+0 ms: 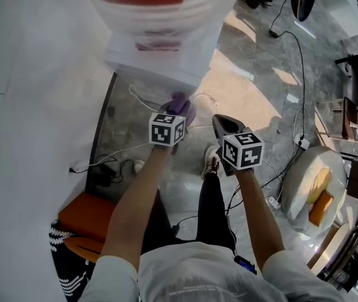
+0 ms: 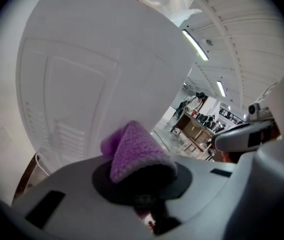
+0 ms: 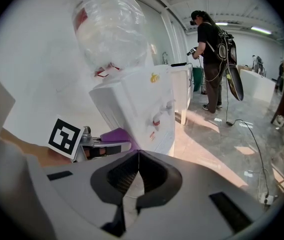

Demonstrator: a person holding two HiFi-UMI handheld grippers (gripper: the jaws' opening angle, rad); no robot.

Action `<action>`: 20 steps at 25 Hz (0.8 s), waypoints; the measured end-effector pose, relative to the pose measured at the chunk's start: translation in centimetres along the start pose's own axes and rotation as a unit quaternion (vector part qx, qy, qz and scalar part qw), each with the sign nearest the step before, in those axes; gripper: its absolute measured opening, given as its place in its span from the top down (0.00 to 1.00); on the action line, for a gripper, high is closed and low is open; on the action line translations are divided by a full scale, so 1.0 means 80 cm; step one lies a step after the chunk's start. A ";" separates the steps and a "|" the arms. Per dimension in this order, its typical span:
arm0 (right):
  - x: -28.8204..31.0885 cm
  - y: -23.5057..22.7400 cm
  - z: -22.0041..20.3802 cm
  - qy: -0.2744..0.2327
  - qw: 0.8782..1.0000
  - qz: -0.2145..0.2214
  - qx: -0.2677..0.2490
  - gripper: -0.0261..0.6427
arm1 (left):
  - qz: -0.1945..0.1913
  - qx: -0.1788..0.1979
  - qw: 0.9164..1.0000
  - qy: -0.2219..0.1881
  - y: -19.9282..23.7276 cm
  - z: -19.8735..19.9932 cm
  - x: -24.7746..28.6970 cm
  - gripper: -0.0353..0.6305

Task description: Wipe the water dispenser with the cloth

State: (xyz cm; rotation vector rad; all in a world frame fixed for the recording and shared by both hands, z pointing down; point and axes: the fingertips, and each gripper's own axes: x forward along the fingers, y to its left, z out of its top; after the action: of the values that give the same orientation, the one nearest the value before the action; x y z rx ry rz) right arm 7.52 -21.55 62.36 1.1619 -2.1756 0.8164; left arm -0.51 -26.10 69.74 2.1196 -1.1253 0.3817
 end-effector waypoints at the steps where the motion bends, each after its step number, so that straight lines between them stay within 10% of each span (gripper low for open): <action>1: 0.000 0.000 -0.001 0.000 1.000 0.000 0.001 0.94 | -0.003 -0.004 1.000 -0.002 0.000 -0.003 -0.002 0.85; 20: 0.116 0.121 -0.003 0.037 0.996 0.076 -0.017 0.94 | 0.141 -0.126 0.982 0.024 0.208 -0.087 -0.119 0.85</action>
State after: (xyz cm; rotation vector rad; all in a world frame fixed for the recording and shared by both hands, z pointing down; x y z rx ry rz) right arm -5.26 -21.96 66.47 0.9431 -2.2290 0.8680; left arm -19.10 -21.79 76.91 1.7276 -1.3731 0.3952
